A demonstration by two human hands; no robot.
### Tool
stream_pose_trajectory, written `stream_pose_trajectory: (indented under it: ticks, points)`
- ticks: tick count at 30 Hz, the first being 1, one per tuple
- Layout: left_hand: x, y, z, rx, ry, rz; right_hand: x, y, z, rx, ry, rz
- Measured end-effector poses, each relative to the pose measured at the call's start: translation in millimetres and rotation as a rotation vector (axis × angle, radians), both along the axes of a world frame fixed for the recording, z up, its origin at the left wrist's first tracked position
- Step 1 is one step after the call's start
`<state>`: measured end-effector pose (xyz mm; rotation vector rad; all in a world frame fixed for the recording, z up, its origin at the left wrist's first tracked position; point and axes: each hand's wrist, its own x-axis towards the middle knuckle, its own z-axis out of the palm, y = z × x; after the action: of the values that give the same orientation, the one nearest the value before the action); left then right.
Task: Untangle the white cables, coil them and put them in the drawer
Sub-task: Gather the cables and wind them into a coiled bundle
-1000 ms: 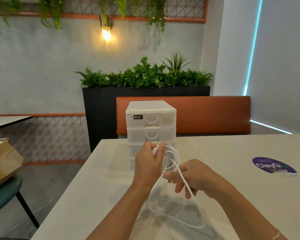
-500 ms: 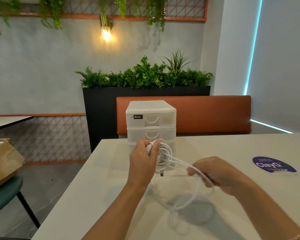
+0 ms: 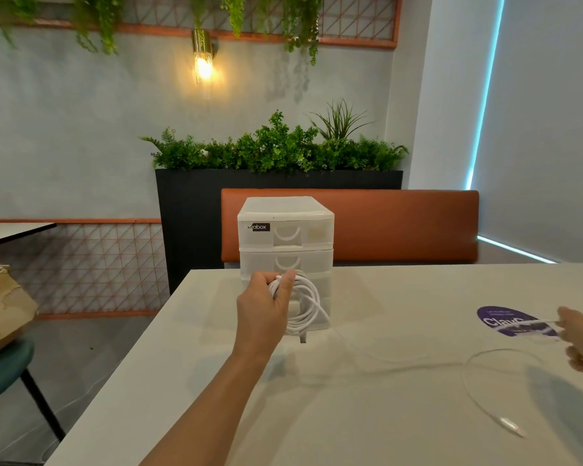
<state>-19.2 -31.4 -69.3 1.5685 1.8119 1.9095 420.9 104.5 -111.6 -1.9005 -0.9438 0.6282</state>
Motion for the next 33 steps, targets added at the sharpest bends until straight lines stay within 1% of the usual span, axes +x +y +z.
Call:
stream_pose_trajectory:
  ticks: [2, 3, 5, 6, 7, 8, 9, 10, 11, 12, 13, 15, 17, 18, 19, 21, 23, 24, 27, 29, 31, 33]
  points:
    - [1, 2, -1, -0.054, -0.015, -0.015, -70, -49, 33, 0.019, -0.101, 0.063]
    - [3, 4, -1, -0.081, -0.028, -0.025, -96, -61, 45, -0.021, -0.214, 0.079]
    - [4, 6, -2, -0.111, -0.078, -0.053, -147, -84, 65, -0.086, -0.633, 0.152]
    - [5, 6, -2, -0.121, -0.103, -0.066, -172, -93, 70, -0.048, -0.78, 0.251]
    - [6, 5, -1, -0.13, -0.123, -0.077, -197, -102, 74, 0.01, -0.831, 0.393]
    - [6, 4, -2, -0.135, -0.134, -0.084, -218, -107, 72, 0.067, -0.756, 0.565]
    - [7, 4, -2, -0.138, -0.138, -0.088, -237, -115, 72, 0.07, -0.579, 0.743]
    - [7, 3, -2, -0.14, -0.138, -0.09, -253, -122, 75, 0.014, -0.376, 0.896]
    - [7, 2, -2, -0.142, -0.134, -0.091, -267, -129, 76, -0.065, -0.254, 0.993]
    - [7, 2, -2, -0.145, -0.125, -0.091, -275, -132, 75, -0.118, -0.248, 1.056]
    - [6, 2, -2, -0.15, -0.11, -0.089, -279, -134, 74, -0.139, -0.298, 1.085]
    - [5, 1, -1, -0.166, -0.067, -0.088, -285, -135, 74, -0.086, -0.484, 1.059]
    - [4, 2, -2, -0.172, -0.005, -0.107, -286, -136, 79, 0.093, -0.764, 0.97]
    - [5, 3, -2, -0.18, 0.036, -0.12, -287, -137, 83, 0.207, -0.872, 0.938]
    - [7, 5, -4, -0.196, 0.077, -0.136, -287, -138, 87, 0.315, -0.924, 0.948]
    - [11, 7, -7, -0.236, 0.123, -0.173, -289, -137, 96, 0.438, -0.955, 1.057]
    - [16, 7, -7, -0.284, 0.12, -0.209, -290, -133, 102, 0.491, -0.965, 1.169]
    - [17, 6, -7, -0.309, 0.116, -0.223, -288, -128, 104, 0.527, -0.935, 1.195]
    - [18, 3, -5, -0.345, 0.09, -0.288, -279, -106, 100, 0.724, -0.705, 1.13]
    - [21, 1, -5, -0.341, 0.096, -0.38, -273, -93, 92, 0.871, -0.662, 1.045]
    - [26, -2, -6, -0.346, 0.139, -0.485, -270, -86, 86, 0.909, -0.654, 1.007]
    - [30, -4, -6, -0.339, 0.205, -0.526, -267, -82, 81, 0.916, -0.631, 0.97]
